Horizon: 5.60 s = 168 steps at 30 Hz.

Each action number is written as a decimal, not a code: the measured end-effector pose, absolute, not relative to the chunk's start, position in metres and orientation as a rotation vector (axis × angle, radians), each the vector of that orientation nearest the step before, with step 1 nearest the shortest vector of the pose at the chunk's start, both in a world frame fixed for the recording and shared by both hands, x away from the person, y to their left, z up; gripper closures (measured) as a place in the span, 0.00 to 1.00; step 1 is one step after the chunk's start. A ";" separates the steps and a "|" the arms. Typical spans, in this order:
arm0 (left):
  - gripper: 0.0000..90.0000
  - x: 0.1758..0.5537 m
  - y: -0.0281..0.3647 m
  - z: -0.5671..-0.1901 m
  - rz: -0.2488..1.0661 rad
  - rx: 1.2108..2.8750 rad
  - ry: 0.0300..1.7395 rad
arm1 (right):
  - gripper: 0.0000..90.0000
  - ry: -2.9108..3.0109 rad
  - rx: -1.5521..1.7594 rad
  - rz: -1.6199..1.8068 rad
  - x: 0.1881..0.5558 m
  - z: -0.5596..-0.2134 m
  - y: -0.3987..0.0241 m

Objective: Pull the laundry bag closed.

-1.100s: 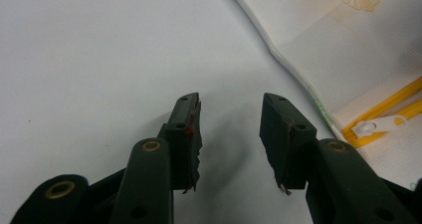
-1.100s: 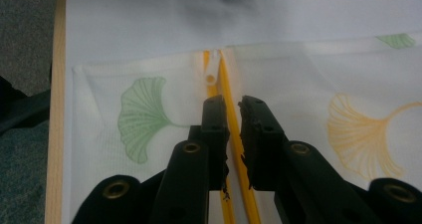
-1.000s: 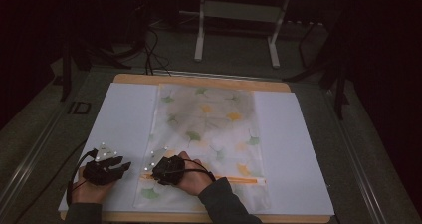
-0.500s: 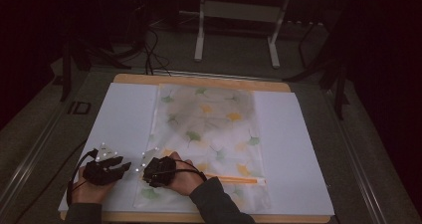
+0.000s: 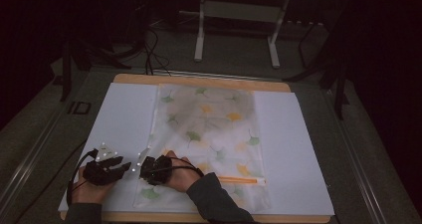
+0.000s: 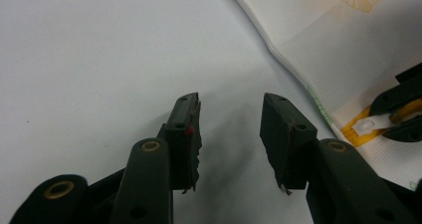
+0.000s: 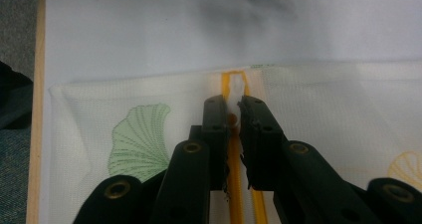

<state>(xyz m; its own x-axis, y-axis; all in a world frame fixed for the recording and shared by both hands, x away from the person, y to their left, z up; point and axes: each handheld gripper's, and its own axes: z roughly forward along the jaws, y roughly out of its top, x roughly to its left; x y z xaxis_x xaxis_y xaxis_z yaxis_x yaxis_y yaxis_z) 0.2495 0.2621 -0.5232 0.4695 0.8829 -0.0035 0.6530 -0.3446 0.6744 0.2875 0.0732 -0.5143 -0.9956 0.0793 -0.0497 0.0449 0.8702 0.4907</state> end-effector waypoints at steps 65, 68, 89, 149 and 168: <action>0.69 0.229 0.248 -0.507 0.214 2.097 1.135 | 0.95 2.975 0.010 0.725 0.289 -0.497 0.073; 0.67 0.230 0.246 -0.509 0.165 2.103 1.129 | 0.95 2.973 0.009 0.728 0.289 -0.497 0.073; 0.72 0.240 0.237 -0.526 -0.024 2.123 1.103 | 0.96 2.937 -0.033 0.758 0.285 -0.485 0.067; 0.97 0.242 0.223 -0.524 0.026 2.188 1.007 | 1.00 3.028 -0.021 0.706 0.292 -0.499 0.061; 0.98 0.241 0.230 -0.521 0.020 2.140 0.999 | 1.00 3.021 0.003 0.680 0.294 -0.503 0.052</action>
